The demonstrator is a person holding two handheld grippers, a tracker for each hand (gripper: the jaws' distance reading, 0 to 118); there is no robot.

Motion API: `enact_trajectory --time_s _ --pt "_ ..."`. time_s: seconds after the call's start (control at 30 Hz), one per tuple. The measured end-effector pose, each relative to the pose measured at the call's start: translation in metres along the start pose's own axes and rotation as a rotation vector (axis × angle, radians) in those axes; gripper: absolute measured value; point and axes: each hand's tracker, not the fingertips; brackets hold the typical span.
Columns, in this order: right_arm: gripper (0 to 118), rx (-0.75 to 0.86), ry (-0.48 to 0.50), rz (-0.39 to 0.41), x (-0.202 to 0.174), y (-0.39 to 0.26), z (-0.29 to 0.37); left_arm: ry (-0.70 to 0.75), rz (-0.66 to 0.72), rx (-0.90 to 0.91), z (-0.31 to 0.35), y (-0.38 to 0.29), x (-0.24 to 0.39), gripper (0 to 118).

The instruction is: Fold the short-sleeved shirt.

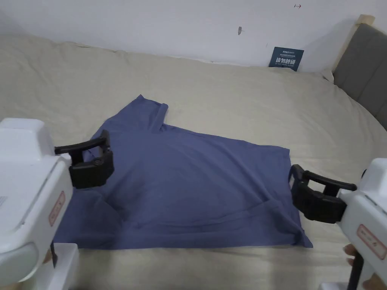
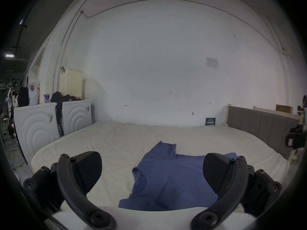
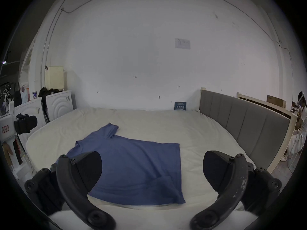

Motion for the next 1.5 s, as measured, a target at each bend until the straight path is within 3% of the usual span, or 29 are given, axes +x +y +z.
enact_trajectory --time_s 0.07,0.1,0.13,0.17,0.23,0.27,0.3,0.33,0.37,0.7,0.73,0.77,0.83,0.87,0.9,1.1,1.27,1.3,1.33,1.37,1.4,1.47,1.5 --pt "118 0.029 -0.024 -0.015 -0.010 -0.004 0.002 -0.031 -0.022 0.007 0.003 0.001 0.009 116" --pt "117 0.028 -0.035 -0.033 -0.014 -0.006 0.003 -0.043 -0.033 0.008 0.005 0.000 0.013 108" --pt "108 0.029 -0.032 -0.051 -0.015 -0.007 0.004 -0.053 -0.040 0.006 0.009 0.000 0.019 96" --pt "91 0.035 -0.033 -0.072 -0.011 -0.014 0.002 -0.064 -0.048 0.000 0.010 -0.001 0.022 82" --pt "37 0.046 -0.043 -0.095 -0.013 -0.015 0.005 -0.074 -0.058 -0.018 0.010 -0.002 0.027 40" --pt "19 0.048 -0.046 -0.103 -0.015 -0.015 0.006 -0.082 -0.059 -0.028 0.010 -0.005 0.030 25" --pt "9 0.051 -0.053 -0.103 -0.014 -0.016 0.004 -0.085 -0.058 -0.034 0.010 -0.006 0.031 8" --pt "7 0.055 -0.053 -0.101 -0.014 -0.016 0.005 -0.089 -0.059 -0.045 0.009 -0.007 0.033 0" --pt "2 0.055 -0.050 -0.108 -0.013 -0.015 0.006 -0.094 -0.057 -0.055 0.009 -0.008 0.034 0" --pt "1 0.037 -0.011 -0.119 -0.015 -0.008 0.013 -0.090 0.020 -0.208 -0.007 0.004 0.010 0" --pt "1 0.033 -0.011 -0.113 -0.014 -0.008 0.013 -0.091 0.034 -0.239 -0.013 0.006 0.002 5" --pt "1 0.031 -0.012 -0.110 -0.013 -0.008 0.012 -0.085 0.038 -0.280 -0.020 0.007 -0.007 18" --pt "1 0.022 -0.008 -0.116 -0.006 -0.010 0.007 -0.039 0.031 -0.346 -0.031 0.003 -0.021 81" --pt "1 0.013 -0.004 -0.125 -0.004 -0.011 0.004 -0.024 0.020 -0.395 -0.039 -0.003 -0.030 106" --pt "1 0.008 -0.006 -0.131 -0.003 -0.012 0.002 -0.011 0.014 -0.444 -0.046 -0.010 -0.039 118" --pt "1 -0.039 0.002 -0.129 -0.003 -0.018 -0.012 0.075 0.105 -0.763 -0.074 -0.070 -0.084 118" --pt "1 -0.085 0.002 -0.137 -0.002 -0.027 -0.024 0.073 0.116 -0.915 -0.082 -0.124 -0.084 118" --pt "1 -0.094 0.001 -0.139 -0.002 -0.029 -0.026 0.067 0.129 -0.946 -0.085 -0.133 -0.082 108" --pt "1 -0.103 0.001 -0.142 -0.002 -0.031 -0.027 0.063 0.138 -0.964 -0.085 -0.136 -0.078 91" --pt "1 -0.113 0.003 -0.142 -0.003 -0.032 -0.027 0.055 0.147 -0.972 -0.086 -0.143 -0.076 66" --pt "1 -0.122 0.001 -0.143 -0.003 -0.034 -0.028 0.054 0.156 -0.981 -0.087 -0.148 -0.074 31" --pt "1 -0.138 -0.006 -0.137 -0.003 -0.037 -0.030 0.017 0.218 -1.010 -0.086 -0.152 -0.067 9" --pt "1 -0.145 -0.009 -0.133 -0.001 -0.041 -0.030 -0.005 0.264 -1.004 -0.084 -0.152 -0.065 8"
